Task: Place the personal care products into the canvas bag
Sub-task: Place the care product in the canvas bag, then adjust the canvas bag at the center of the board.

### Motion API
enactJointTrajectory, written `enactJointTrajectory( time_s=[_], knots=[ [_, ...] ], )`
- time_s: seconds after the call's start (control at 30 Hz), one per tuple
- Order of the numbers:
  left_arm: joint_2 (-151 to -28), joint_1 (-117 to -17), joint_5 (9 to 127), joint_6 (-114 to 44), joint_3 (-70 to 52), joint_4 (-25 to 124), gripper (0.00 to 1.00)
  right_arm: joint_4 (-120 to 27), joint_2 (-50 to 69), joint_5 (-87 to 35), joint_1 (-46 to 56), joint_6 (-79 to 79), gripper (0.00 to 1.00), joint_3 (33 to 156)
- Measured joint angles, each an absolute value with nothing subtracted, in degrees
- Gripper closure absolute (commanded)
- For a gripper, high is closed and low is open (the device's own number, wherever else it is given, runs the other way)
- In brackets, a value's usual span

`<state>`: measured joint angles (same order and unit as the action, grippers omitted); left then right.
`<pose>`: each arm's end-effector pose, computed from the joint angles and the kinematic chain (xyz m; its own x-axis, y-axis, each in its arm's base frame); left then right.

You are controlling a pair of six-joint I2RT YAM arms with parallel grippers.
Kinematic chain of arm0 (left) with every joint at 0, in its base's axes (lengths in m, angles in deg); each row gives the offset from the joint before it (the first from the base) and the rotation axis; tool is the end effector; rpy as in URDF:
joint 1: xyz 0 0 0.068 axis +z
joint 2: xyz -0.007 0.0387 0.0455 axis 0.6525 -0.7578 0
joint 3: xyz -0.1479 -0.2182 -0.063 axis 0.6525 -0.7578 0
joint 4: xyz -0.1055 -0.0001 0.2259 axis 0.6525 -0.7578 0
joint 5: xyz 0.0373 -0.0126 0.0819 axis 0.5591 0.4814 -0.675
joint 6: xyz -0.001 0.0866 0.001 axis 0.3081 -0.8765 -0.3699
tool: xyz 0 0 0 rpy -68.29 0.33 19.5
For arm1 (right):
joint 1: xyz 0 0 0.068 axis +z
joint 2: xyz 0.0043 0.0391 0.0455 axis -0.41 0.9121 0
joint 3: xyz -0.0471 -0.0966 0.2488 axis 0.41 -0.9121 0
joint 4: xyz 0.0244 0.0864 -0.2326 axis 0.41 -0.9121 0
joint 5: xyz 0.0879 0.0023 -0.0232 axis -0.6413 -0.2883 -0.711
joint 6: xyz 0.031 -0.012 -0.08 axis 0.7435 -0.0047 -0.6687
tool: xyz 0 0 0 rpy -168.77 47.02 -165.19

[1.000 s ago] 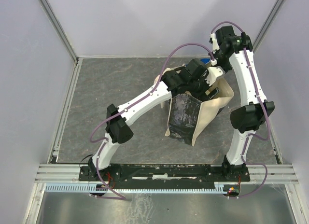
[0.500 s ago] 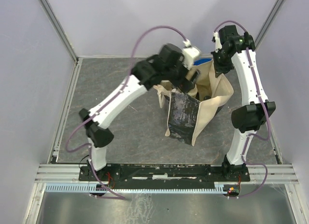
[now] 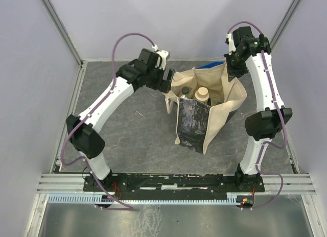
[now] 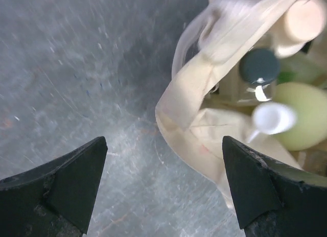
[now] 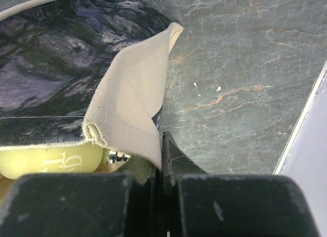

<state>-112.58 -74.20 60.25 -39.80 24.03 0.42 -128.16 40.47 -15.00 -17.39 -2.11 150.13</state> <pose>0.3314 -0.2197 0.3604 -0.6016 0.2632 -0.7542 0.4909 0.8667 -0.0891 0.3840 0.0418 0.3547 -0.8909 -0.0256 -0.4535 -0.0234 0.9997 -0.0105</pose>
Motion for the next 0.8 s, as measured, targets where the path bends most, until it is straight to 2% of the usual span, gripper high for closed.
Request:
enactJointTrajectory(
  time_s=[0.23,0.27,0.3,0.43,0.53,0.57,0.8],
  knots=[
    [-116.29,-73.94,60.95,-38.10,15.61,2.89,0.00,-127.74,40.27,-15.00,-17.57,-2.14,1.00,149.78],
    [-116.25,-73.81,61.36,-37.92,15.29,3.44,0.07,-127.70,40.16,-15.00,-17.57,-2.14,1.00,149.72],
    [-116.19,-73.55,62.02,-37.68,14.74,4.53,0.18,-127.63,40.03,-15.00,-17.57,-2.14,1.00,149.54],
    [-116.12,-73.00,67.72,-35.37,13.30,7.77,0.66,-127.44,39.84,-15.02,-17.57,-2.14,1.00,149.30],
    [-116.12,-73.00,71.29,-34.10,13.23,9.58,0.92,-127.50,39.84,-14.98,-17.59,-2.11,1.00,149.26],
    [-116.12,-72.85,72.29,-33.79,13.28,9.89,0.97,-127.48,39.84,-14.98,-17.61,-2.14,1.00,149.19],
    [-116.91,-72.76,73.49,-33.20,17.69,4.73,0.97,-127.42,39.82,-15.04,-17.81,-2.11,1.00,149.17]
  ],
)
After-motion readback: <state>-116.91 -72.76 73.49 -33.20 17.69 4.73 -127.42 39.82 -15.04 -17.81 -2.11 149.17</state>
